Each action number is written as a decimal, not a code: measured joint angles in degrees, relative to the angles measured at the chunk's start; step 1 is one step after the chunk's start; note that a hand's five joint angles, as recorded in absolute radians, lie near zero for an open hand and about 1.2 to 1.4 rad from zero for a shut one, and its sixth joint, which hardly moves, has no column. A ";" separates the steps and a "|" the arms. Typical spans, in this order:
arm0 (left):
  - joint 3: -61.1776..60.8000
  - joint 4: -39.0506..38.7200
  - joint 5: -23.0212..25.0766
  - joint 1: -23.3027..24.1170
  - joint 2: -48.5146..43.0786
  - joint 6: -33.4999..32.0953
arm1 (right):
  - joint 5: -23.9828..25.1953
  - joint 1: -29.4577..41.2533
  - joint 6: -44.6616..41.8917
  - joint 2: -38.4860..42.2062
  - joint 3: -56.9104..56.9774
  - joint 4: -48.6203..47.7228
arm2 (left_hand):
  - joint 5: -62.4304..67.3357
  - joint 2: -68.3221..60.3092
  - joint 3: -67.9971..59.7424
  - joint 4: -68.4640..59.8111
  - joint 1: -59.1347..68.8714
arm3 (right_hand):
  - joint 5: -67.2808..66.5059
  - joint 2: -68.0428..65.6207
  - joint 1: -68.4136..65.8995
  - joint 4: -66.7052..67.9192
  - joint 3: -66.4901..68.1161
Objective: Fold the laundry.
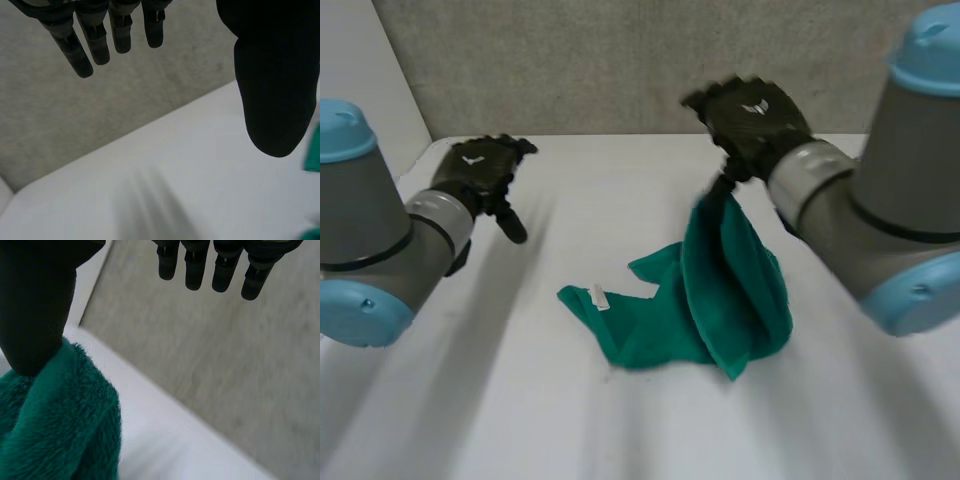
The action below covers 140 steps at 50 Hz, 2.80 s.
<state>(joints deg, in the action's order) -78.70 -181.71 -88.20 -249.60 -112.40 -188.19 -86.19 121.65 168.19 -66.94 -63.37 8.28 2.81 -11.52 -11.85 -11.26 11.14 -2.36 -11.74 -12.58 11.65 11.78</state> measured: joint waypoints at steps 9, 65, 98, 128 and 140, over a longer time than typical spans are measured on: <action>1.31 4.07 3.07 5.06 -2.59 -0.30 | 8.88 -9.43 0.29 -2.22 -9.62 10.11 | 0.00 0.00 0.00 0.00 0.00 | -12.24 -11.93 -11.82 12.39 12.31; 26.44 18.89 -8.05 22.07 -5.83 -1.81 | 14.17 -16.16 -7.95 -6.42 -23.34 -15.83 | 54.46 -56.76 -56.13 -57.33 54.83 | -54.32 -54.67 -49.31 56.55 55.96; 26.81 15.31 -9.09 10.96 -20.00 -21.50 | 11.05 0.67 -36.56 28.67 12.19 -22.32 | 37.08 -38.45 -38.16 -38.58 35.91 | -42.41 -41.74 -40.59 42.44 41.99; 9.36 17.85 0.05 0.92 -2.36 -3.59 | 3.10 -1.63 -3.27 9.58 -4.21 2.74 | -0.03 -0.03 0.01 0.04 0.05 | -22.83 -23.31 -22.09 23.45 23.47; 2.60 18.04 2.48 -0.74 -1.27 0.05 | 2.12 1.39 -1.97 22.47 -0.24 -8.03 | -0.04 -0.03 0.01 0.04 0.05 | -23.97 -23.74 -22.85 24.51 24.56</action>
<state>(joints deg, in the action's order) -76.10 -163.67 -85.73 -250.34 -113.67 -188.14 -84.07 123.04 166.22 -44.47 -63.61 0.25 2.77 -11.55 -11.84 -11.22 11.19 -26.34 -35.47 -35.43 36.16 36.34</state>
